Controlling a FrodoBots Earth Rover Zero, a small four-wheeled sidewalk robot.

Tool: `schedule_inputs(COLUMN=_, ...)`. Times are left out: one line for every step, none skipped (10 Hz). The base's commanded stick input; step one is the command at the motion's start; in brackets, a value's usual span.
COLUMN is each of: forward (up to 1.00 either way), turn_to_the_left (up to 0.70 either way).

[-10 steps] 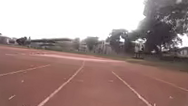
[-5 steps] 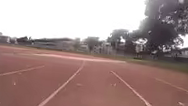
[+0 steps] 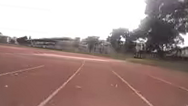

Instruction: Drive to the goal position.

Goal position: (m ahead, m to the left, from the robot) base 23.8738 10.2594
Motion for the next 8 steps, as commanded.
schedule_inputs(forward=0.45, turn_to_the_left=0.0)
schedule_inputs(forward=0.45, turn_to_the_left=0.0)
schedule_inputs(forward=0.45, turn_to_the_left=0.0)
schedule_inputs(forward=0.45, turn_to_the_left=0.0)
schedule_inputs(forward=0.45, turn_to_the_left=0.0)
schedule_inputs(forward=0.45, turn_to_the_left=0.0)
schedule_inputs(forward=0.45, turn_to_the_left=0.0)
schedule_inputs(forward=0.45, turn_to_the_left=0.0)
